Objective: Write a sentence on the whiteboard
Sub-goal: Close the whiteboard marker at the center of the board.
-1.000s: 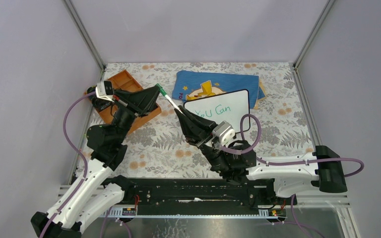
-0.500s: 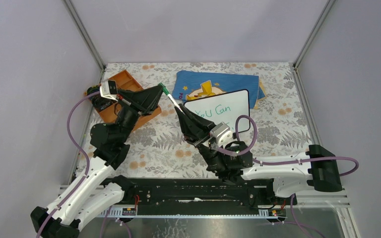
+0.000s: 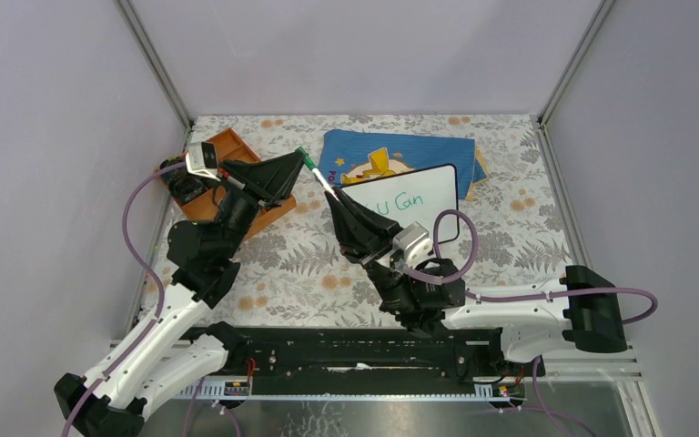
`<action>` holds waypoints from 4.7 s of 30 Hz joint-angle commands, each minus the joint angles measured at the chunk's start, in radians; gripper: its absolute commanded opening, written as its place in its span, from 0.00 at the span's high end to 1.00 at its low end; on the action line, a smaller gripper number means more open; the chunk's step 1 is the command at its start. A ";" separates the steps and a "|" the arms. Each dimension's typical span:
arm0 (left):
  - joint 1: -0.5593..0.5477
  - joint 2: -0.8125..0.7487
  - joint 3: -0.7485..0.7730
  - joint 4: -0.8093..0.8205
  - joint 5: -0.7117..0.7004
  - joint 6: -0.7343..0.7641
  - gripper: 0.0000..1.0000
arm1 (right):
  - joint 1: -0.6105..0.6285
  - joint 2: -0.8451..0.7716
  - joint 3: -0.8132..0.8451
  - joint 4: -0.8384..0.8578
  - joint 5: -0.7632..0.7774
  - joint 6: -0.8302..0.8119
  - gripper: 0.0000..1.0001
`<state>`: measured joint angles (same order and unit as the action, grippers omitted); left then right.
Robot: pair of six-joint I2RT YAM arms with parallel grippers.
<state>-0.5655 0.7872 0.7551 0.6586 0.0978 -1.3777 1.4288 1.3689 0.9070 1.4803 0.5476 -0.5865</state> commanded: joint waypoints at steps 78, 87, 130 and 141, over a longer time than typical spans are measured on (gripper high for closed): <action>-0.025 0.019 0.142 -0.214 0.077 0.164 1.00 | -0.015 -0.077 -0.016 -0.022 -0.009 0.014 1.00; -0.038 0.026 0.116 -0.200 0.102 0.129 1.00 | -0.015 -0.040 0.011 0.005 0.002 -0.010 1.00; -0.352 0.098 0.064 -0.166 0.001 0.205 1.00 | -0.025 0.024 0.096 0.023 0.023 -0.056 1.00; -0.362 0.014 0.072 -0.252 -0.123 0.268 1.00 | -0.026 -0.016 0.055 0.023 -0.004 -0.033 1.00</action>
<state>-0.8383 0.8223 0.8623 0.5850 -0.2321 -1.1557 1.4399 1.3670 0.9211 1.5127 0.5220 -0.6205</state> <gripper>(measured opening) 0.092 0.170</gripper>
